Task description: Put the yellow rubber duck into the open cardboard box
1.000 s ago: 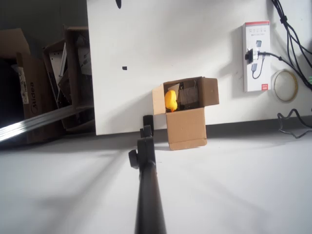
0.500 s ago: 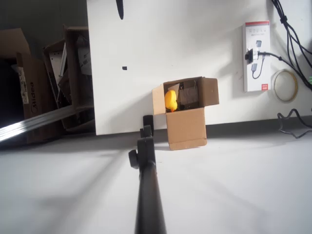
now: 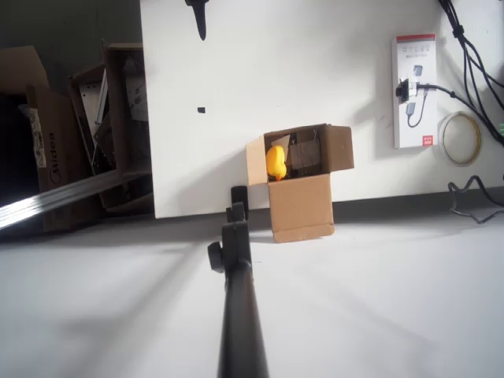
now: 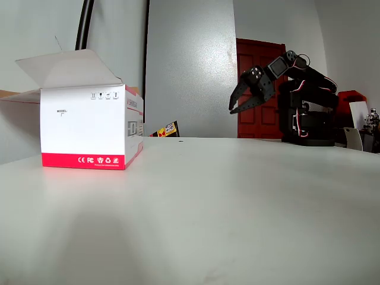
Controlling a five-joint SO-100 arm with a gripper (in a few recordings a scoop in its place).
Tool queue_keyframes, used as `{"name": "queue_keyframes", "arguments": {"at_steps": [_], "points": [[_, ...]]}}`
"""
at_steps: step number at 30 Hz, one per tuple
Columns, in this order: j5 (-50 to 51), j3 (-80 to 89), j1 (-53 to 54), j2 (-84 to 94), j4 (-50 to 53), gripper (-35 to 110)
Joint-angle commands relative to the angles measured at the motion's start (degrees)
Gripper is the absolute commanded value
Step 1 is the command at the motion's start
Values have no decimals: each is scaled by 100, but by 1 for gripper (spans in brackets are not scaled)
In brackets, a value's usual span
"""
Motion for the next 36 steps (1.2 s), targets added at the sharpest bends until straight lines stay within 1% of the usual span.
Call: {"name": "queue_keyframes", "arguments": {"at_steps": [1,8,36], "points": [[9,220,-35,44,-141,0],[105,879,-44,44,-352,0],[220,905,158,123,-308,-1]]}}
